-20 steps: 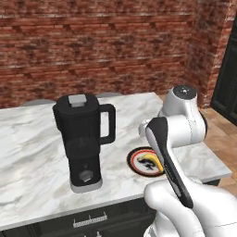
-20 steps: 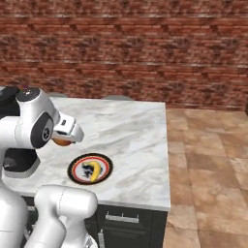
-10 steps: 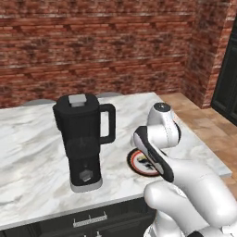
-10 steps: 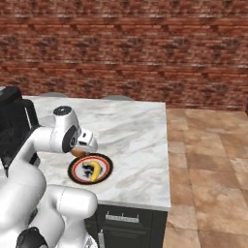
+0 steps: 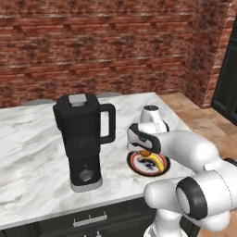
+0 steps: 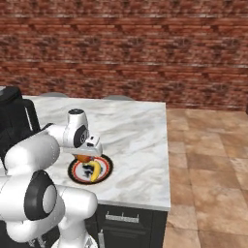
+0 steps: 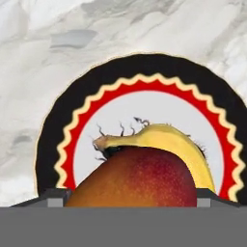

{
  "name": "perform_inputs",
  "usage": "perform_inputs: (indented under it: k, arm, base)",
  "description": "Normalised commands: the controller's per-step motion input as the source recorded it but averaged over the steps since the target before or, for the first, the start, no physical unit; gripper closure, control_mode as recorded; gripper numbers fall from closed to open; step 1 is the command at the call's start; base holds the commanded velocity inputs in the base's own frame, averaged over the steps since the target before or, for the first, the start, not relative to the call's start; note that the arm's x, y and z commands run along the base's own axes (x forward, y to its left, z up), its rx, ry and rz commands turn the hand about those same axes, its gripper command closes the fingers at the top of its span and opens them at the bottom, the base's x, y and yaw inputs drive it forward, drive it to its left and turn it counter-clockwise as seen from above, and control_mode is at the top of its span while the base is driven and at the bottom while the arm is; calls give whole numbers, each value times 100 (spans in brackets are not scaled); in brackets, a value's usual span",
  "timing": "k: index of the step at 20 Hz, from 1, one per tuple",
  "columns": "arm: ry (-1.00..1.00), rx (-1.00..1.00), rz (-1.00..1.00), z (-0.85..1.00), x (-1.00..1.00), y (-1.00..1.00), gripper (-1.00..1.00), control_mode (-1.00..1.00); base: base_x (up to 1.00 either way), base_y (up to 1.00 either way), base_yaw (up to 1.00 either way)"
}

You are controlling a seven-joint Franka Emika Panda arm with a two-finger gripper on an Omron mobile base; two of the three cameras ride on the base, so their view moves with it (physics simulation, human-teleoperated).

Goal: Pick the banana and mango from the fridge and place them on the plate next to the blender to make a fruit smoothie.

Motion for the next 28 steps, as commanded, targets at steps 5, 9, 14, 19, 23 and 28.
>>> perform_inputs:
  k: [5,9,14,19,23,28]
  arm:
    - [0,0,1,-70,-1,1,100,-100]
    - [-1,0,0,-52,13,7,100,-100]
    - [0,0,0,-4,-15,1,-100,-100]
    - [-1,0,0,3,-85,0,-100,-100]
    - [-5,1,0,26,-66,-1,-100,-100]
    - [-27,0,0,78,-13,-4,-100,-100]
  base:
    - [0,0,0]
    - [0,0,0]
    - [0,0,0]
    - [0,0,0]
    - [0,0,0]
    - [0,0,0]
